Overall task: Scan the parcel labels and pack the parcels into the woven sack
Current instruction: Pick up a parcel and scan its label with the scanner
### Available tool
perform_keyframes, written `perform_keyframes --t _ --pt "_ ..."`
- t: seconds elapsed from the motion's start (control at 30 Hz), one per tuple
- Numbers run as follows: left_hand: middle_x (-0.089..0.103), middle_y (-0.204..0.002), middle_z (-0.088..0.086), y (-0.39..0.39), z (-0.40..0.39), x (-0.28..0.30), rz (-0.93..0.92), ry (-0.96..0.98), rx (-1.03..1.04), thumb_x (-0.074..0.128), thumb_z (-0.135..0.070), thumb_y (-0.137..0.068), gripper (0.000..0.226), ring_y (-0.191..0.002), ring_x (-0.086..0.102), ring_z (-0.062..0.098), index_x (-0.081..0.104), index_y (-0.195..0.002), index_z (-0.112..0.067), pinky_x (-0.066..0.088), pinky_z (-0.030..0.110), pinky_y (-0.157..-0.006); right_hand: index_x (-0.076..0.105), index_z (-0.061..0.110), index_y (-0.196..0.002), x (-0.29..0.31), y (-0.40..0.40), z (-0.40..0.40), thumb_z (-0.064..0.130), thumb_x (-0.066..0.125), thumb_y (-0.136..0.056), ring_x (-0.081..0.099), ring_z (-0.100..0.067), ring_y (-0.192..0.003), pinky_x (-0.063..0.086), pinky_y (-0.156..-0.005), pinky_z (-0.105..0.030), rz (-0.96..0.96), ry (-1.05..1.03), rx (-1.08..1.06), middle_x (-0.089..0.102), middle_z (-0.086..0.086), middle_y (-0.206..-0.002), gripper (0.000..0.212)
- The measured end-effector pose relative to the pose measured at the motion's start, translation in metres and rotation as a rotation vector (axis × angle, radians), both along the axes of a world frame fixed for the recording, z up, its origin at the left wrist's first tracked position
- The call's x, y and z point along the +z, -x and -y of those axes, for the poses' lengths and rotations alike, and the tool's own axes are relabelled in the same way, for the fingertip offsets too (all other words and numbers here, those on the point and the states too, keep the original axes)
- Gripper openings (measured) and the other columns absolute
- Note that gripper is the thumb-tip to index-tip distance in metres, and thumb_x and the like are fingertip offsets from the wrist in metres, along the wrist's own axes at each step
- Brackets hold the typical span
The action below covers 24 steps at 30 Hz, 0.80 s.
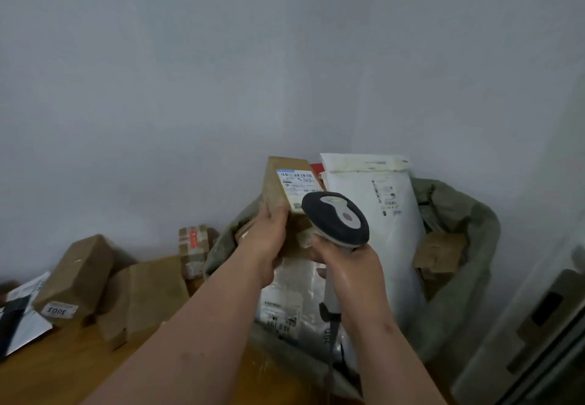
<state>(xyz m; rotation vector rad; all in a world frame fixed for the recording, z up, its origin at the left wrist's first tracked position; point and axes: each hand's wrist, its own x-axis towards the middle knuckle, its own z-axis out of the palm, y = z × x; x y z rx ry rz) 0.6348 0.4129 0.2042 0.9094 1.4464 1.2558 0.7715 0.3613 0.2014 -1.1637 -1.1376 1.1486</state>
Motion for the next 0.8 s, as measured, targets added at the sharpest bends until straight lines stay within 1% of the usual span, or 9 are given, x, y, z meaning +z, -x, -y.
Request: perform_keyframes --t 0.07,0.17,0.3,0.43,0.53,0.6,0.63,0.73,0.8 --pt "0.050 -0.148 0.001 -0.006 -0.015 -0.005 -0.189 -0.052 0.010 0.038 -0.050 -0.102 0.054 -0.132 0.048 0.026 0.031 -0.153 -0.033 0.041 0.049 -0.110 0.065 0.027 -0.117 -0.006 -0.007 -0.014 0.027 0.079 -0.083 0.071 -0.010 -0.090 0.060 -0.083 -0.029 -0.005 0.007 0.026 0.075 0.005 -0.100 0.037" --pt "0.060 -0.137 0.002 -0.012 -0.028 -0.005 -0.280 -0.097 0.018 0.044 -0.044 -0.101 0.044 -0.123 0.056 0.024 0.048 -0.141 -0.026 0.045 0.049 -0.106 0.062 0.028 -0.126 -0.012 -0.010 -0.029 0.030 0.080 -0.082 0.067 -0.012 -0.105 0.056 -0.097 -0.040 -0.023 0.015 0.053 0.072 0.006 -0.113 0.048" --pt "0.066 -0.124 -0.001 -0.018 -0.039 -0.007 -0.253 -0.049 0.003 0.054 -0.042 -0.098 0.040 -0.112 0.062 0.020 0.053 -0.134 -0.024 0.051 0.043 -0.099 0.060 0.027 -0.133 -0.016 -0.009 -0.043 0.034 0.080 -0.081 0.066 -0.014 -0.109 0.055 -0.099 -0.041 -0.003 0.009 0.047 0.071 0.005 -0.118 0.056" --pt "0.068 -0.113 0.005 -0.015 -0.041 -0.015 -0.434 -0.004 -0.073 0.053 -0.041 -0.098 0.032 -0.106 0.063 0.023 0.060 -0.121 -0.019 0.051 0.046 -0.097 0.063 0.027 -0.129 -0.019 -0.008 -0.047 0.032 0.079 -0.083 0.067 -0.011 -0.105 0.056 -0.095 -0.036 0.000 0.024 0.061 0.072 0.008 -0.112 0.049" --pt "0.069 -0.111 -0.006 -0.001 -0.034 -0.018 -0.517 -0.083 -0.013 0.052 -0.045 -0.099 0.027 -0.097 0.061 0.011 0.065 -0.115 -0.027 0.049 0.031 -0.084 0.067 0.023 -0.125 -0.017 -0.004 -0.044 0.030 0.079 -0.083 0.069 -0.013 -0.104 0.058 -0.091 -0.035 0.016 0.021 0.043 0.074 0.004 -0.109 0.044" --pt "0.065 -0.106 -0.015 0.012 -0.024 -0.018 -0.494 -0.141 0.043 0.055 -0.045 -0.098 0.031 -0.086 0.054 -0.001 0.066 -0.123 -0.030 0.042 0.022 -0.075 0.067 0.021 -0.123 -0.014 0.001 -0.039 0.032 0.079 -0.082 0.069 -0.017 -0.105 0.058 -0.093 -0.039 0.018 0.025 0.010 0.075 0.001 -0.109 0.044" --pt "0.065 -0.107 -0.014 0.020 -0.019 -0.019 -0.482 -0.161 0.065 0.055 -0.043 -0.098 0.033 -0.085 0.053 -0.002 0.065 -0.127 -0.029 0.042 0.024 -0.077 0.066 0.020 -0.124 -0.012 0.005 -0.036 0.034 0.079 -0.082 0.069 -0.019 -0.105 0.057 -0.095 -0.042 0.026 0.028 -0.007 0.074 -0.001 -0.109 0.046" --pt "0.068 -0.119 -0.007 0.050 -0.008 -0.021 -0.432 -0.149 0.133 0.057 -0.042 -0.098 0.036 -0.098 0.060 0.010 0.063 -0.131 -0.029 0.051 0.035 -0.089 0.066 0.021 -0.117 -0.005 0.017 -0.024 0.035 0.078 -0.083 0.070 -0.018 -0.095 0.058 -0.092 -0.041 0.095 0.022 -0.032 0.075 -0.002 -0.100 0.038" --pt "0.068 -0.117 -0.007 0.071 -0.003 -0.028 -0.357 -0.130 0.191 0.058 -0.040 -0.098 0.037 -0.099 0.061 0.010 0.062 -0.132 -0.027 0.051 0.030 -0.085 0.066 0.027 -0.104 -0.001 0.024 -0.018 0.034 0.079 -0.082 0.072 -0.013 -0.085 0.060 -0.086 -0.037 0.116 0.015 -0.033 0.076 0.001 -0.089 0.026"
